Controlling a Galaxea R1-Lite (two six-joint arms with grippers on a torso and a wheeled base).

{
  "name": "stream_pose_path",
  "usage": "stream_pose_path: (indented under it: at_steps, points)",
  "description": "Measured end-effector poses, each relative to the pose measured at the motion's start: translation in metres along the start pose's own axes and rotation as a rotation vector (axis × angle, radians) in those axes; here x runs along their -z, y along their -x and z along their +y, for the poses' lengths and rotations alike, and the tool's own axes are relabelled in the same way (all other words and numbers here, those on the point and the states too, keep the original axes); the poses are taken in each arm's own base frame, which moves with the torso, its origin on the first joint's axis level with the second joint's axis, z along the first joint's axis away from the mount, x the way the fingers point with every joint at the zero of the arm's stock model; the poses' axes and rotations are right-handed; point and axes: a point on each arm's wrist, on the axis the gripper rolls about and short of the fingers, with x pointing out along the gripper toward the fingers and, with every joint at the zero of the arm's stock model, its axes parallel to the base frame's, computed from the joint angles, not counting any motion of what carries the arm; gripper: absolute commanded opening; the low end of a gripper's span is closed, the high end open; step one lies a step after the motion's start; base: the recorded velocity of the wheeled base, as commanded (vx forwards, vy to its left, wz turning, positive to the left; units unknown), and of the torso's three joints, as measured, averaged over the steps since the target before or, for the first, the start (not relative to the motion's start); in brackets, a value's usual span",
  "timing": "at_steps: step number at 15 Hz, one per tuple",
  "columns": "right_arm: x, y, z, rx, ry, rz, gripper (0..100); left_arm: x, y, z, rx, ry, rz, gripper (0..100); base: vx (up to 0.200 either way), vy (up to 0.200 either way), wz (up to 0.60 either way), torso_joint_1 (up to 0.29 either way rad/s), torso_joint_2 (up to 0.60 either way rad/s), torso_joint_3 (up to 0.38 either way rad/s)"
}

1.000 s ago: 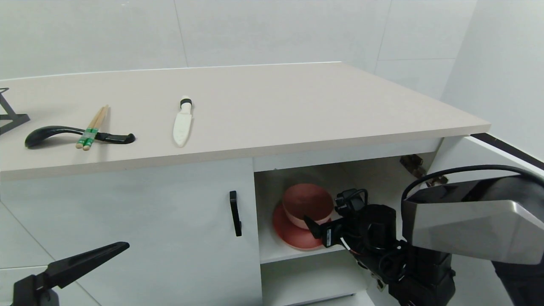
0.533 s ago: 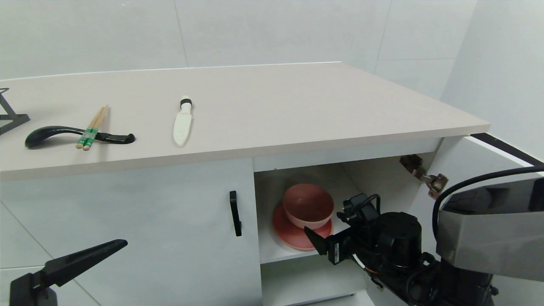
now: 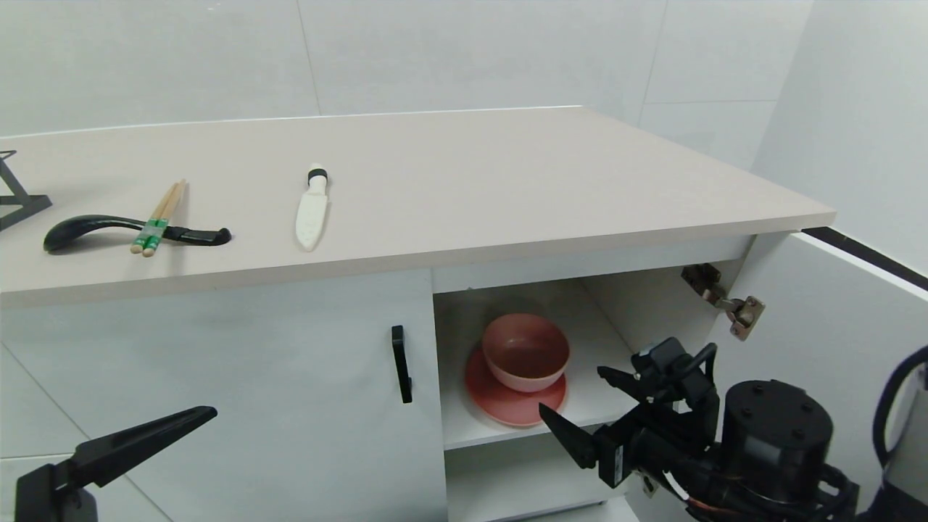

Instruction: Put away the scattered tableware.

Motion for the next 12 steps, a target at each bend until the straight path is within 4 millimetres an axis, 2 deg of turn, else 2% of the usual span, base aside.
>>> stream_pose_path:
  at_steps: [8, 12]
  points:
    - [-0.013, 0.046, -0.004, -0.004, -0.006, -0.052, 100, -0.002, 0.003, 0.000, -0.009, 0.001, -0.027, 100, 0.000, 0.000, 0.00, 0.000, 0.00, 0.000]
    - [-0.020, 0.055, -0.015, 0.042, -0.020, -0.093, 100, -0.004, 0.012, 0.002, -0.071, 0.040, -0.067, 100, 0.000, 0.000, 0.00, 0.000, 0.00, 0.000]
